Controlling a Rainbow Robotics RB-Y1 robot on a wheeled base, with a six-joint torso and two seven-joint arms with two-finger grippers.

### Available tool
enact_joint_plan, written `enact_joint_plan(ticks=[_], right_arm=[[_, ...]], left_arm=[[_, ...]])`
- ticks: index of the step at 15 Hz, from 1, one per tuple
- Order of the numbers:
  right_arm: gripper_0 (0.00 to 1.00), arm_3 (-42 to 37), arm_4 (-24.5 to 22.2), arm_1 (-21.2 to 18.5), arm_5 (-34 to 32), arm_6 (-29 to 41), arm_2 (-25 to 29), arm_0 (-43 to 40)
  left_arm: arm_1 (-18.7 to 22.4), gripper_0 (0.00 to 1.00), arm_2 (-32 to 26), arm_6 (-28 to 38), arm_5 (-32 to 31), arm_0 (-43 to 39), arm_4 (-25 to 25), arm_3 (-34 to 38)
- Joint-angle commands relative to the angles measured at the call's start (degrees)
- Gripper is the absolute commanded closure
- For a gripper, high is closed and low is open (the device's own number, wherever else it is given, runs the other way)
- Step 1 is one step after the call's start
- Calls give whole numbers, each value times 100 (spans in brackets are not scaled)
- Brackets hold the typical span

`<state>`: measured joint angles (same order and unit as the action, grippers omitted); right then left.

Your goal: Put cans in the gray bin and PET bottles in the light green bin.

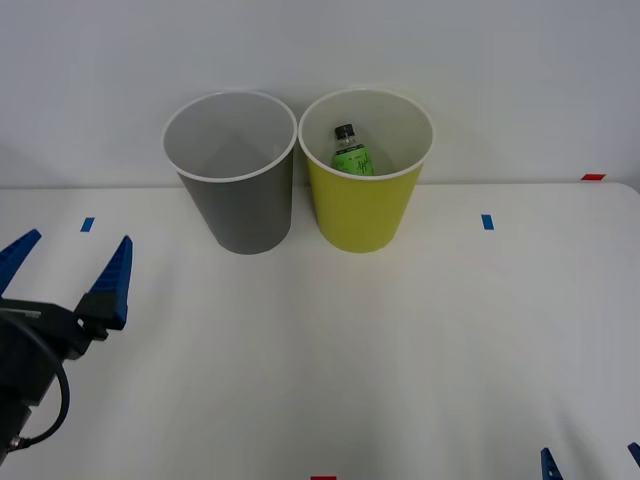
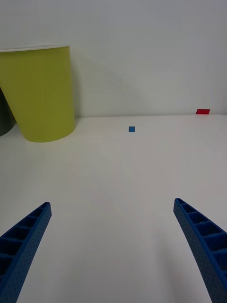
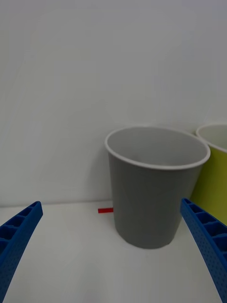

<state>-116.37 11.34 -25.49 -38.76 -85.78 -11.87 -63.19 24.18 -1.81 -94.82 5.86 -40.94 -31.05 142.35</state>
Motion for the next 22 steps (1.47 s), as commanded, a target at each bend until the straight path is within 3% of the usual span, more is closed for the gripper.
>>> enact_joint_plan(ticks=[1, 4, 9, 17, 22], right_arm=[[10, 0, 0, 0, 0, 0, 0, 0], [10, 0, 0, 0, 0, 0, 0, 0], [10, 0, 0, 0, 0, 0, 0, 0], [10, 0, 0, 0, 0, 0, 0, 0], [10, 0, 0, 0, 0, 0, 0, 0]], left_arm=[[87, 0, 66, -45, -472, -406, 64, -252], [263, 0, 427, -63, -1685, -705, 187, -876], [386, 0, 901, 8, -3074, -1197, 670, -1649], [316, 0, 1112, 34, -3557, -1742, 1207, -1992], [184, 0, 1376, -45, -4286, -2023, 1382, -2387]])
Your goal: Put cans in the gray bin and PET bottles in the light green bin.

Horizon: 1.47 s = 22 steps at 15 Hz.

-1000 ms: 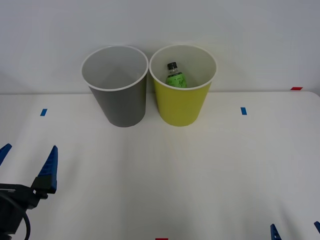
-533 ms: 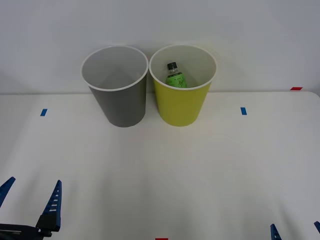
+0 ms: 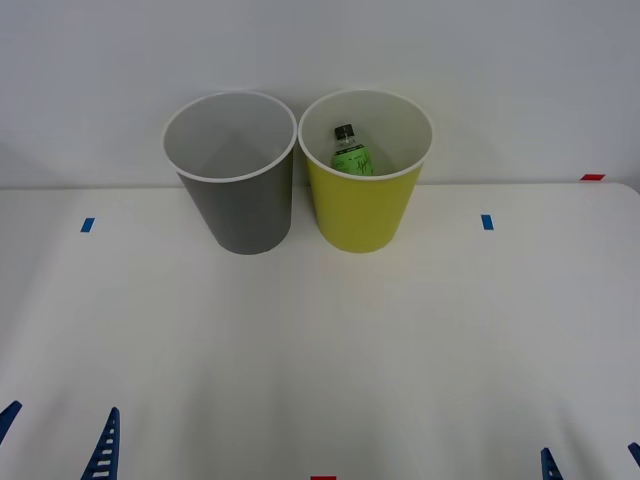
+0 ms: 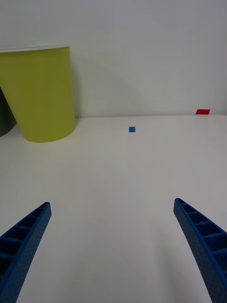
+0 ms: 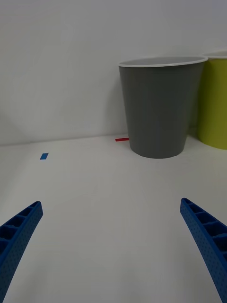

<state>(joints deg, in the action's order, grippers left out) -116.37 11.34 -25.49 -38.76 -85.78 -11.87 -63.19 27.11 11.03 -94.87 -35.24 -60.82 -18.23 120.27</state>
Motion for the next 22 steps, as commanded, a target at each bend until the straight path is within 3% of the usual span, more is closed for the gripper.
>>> enact_joint_plan(ticks=[1, 22], right_arm=[[10, 0, 0, 0, 0, 0, 0, 0], [10, 0, 0, 0, 0, 0, 0, 0]], left_arm=[[-171, 0, 84, -41, -176, -62, 126, -196], [-207, 0, 92, -76, -176, -114, 153, -240]])
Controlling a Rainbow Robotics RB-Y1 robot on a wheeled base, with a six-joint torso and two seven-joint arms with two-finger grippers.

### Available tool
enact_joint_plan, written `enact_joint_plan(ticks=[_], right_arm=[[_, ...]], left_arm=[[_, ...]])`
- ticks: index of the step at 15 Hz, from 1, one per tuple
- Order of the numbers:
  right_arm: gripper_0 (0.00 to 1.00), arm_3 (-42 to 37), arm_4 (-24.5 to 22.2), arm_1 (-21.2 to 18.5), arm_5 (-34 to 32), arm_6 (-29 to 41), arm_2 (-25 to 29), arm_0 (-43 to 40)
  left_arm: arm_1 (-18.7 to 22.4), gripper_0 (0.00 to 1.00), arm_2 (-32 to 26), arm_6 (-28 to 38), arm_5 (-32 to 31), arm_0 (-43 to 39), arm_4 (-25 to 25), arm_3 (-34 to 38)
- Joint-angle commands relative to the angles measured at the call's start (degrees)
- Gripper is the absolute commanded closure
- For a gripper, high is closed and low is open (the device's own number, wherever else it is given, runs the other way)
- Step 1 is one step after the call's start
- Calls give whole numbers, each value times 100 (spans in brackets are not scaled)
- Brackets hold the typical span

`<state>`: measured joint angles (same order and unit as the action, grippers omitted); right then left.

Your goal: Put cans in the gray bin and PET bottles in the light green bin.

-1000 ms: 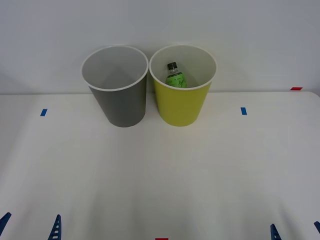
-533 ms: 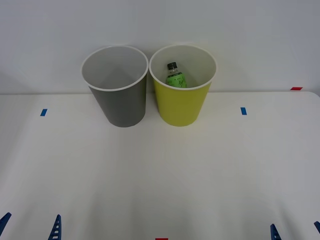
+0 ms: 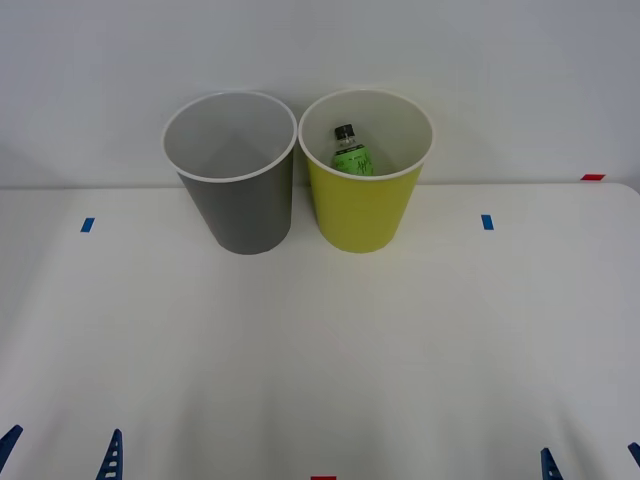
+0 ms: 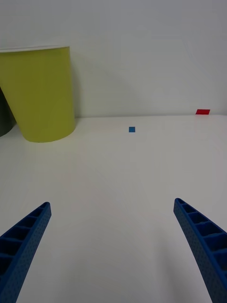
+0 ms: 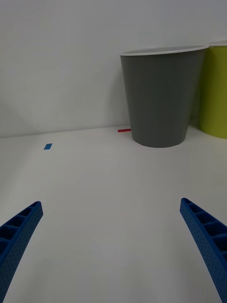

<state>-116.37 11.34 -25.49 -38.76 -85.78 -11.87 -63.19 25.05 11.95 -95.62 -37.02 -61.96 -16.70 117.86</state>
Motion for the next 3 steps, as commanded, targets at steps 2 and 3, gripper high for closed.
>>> enact_joint_plan(ticks=[2, 3], right_arm=[[10, 0, 0, 0, 0, 0, 0, 0], [10, 0, 0, 0, 0, 0, 0, 0]], left_arm=[[0, 0, 0, 0, 2, 0, 0, 0], [0, 0, 0, 0, 2, 0, 0, 0]])
